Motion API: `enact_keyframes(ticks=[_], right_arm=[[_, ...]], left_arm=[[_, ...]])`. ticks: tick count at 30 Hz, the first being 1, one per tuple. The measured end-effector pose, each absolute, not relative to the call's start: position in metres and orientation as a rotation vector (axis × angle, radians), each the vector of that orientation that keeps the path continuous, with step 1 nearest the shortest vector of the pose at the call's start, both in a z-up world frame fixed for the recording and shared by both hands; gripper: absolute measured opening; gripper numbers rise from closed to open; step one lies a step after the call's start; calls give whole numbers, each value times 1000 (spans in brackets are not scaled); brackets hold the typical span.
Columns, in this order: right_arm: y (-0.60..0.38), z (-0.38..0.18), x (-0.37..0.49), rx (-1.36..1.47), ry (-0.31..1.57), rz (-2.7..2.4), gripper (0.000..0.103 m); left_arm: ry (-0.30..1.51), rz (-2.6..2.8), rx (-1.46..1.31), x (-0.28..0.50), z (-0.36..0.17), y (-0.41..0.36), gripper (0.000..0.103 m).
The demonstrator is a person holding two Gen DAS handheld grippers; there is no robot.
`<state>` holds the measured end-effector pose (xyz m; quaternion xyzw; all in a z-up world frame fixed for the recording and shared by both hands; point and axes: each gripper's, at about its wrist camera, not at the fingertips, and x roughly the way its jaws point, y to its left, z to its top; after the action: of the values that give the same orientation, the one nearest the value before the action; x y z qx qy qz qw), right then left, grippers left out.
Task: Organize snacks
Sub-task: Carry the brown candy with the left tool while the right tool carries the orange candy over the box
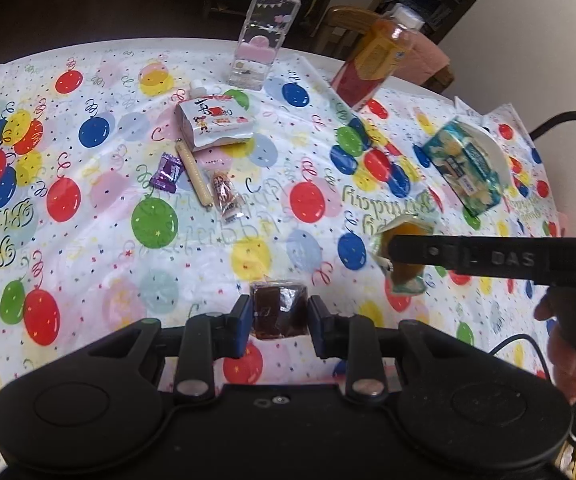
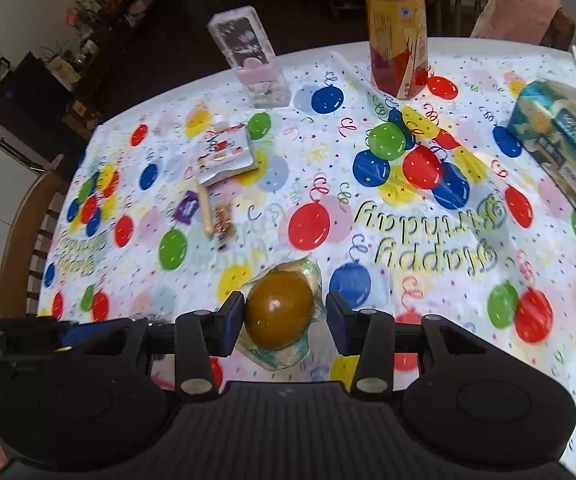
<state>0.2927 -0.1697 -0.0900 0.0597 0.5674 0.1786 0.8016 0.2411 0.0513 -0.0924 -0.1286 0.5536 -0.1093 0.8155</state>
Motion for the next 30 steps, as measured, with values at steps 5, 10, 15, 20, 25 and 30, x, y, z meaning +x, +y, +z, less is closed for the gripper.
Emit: enact_keyframes(ticks=[5, 10, 15, 20, 25, 30], right_arm=[[-170, -67, 258, 125, 1190, 414, 43], [-166, -56, 224, 108, 1187, 430, 43], [-164, -51, 194, 100, 1178, 433, 43], [-158, -56, 168, 84, 1182, 435, 43], [-157, -68, 151, 101, 1205, 425, 43], [-156, -75, 142, 107, 1221, 429, 44]], left_arm=[[1167, -276, -255, 218, -80, 54, 28], [1156, -318, -234, 194, -71, 58, 26], [1147, -368, -219, 171, -64, 61, 24], [1154, -399, -193, 151, -66, 64, 24], [1178, -392, -180, 147, -73, 72, 23], [1160, -336, -169, 174, -69, 81, 24]])
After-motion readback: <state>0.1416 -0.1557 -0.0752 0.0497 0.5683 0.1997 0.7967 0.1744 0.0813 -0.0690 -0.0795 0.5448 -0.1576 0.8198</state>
